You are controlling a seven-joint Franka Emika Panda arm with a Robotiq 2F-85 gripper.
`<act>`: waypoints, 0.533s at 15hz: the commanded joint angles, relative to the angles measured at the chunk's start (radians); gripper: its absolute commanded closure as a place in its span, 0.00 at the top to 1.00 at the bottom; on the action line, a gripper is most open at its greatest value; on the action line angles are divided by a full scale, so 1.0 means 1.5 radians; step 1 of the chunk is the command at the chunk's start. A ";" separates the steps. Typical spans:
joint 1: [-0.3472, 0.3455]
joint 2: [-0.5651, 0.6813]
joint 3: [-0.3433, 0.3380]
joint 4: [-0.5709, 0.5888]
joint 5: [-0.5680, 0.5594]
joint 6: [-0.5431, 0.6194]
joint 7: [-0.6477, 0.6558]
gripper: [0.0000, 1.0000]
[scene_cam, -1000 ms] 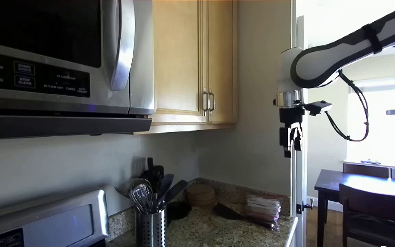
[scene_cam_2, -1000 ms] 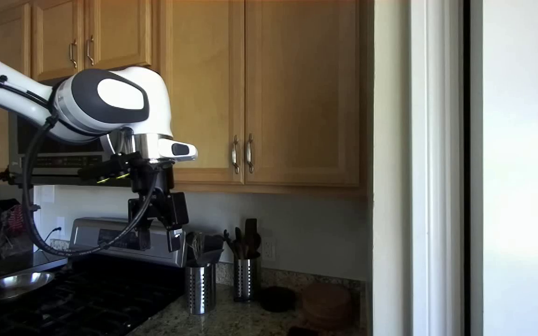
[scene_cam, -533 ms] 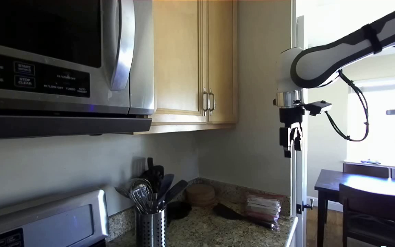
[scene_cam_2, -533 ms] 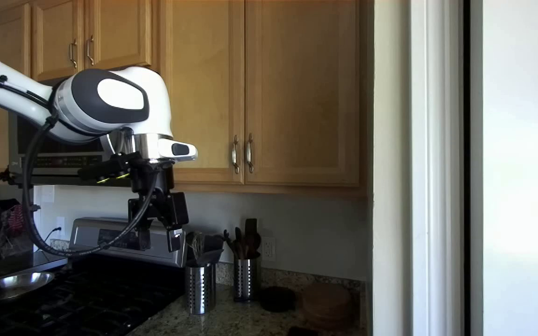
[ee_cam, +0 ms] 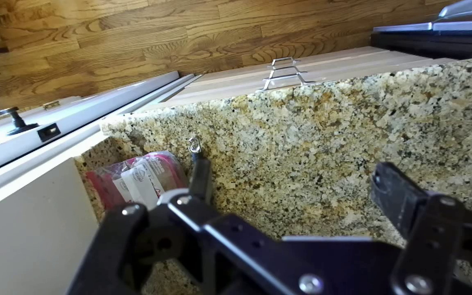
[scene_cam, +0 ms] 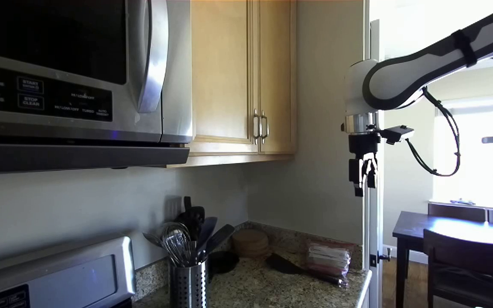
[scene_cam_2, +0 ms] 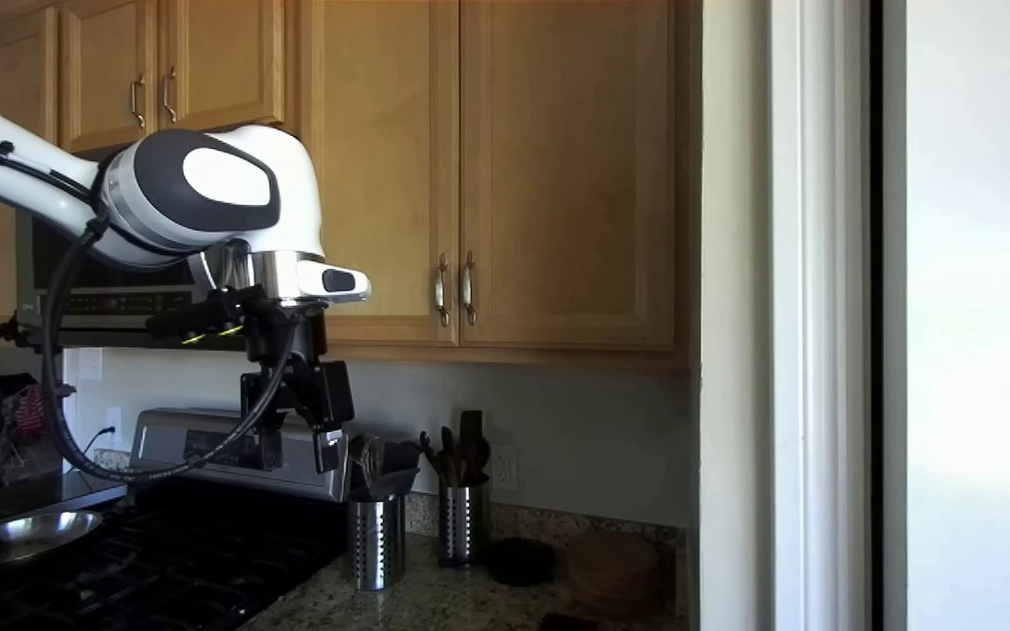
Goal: Open the top right cupboard door
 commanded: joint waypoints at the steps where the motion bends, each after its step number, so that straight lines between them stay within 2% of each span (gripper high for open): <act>1: 0.023 0.008 -0.010 0.006 0.007 0.018 -0.012 1.00; 8: 0.061 0.073 -0.053 0.069 0.026 0.154 -0.152 1.00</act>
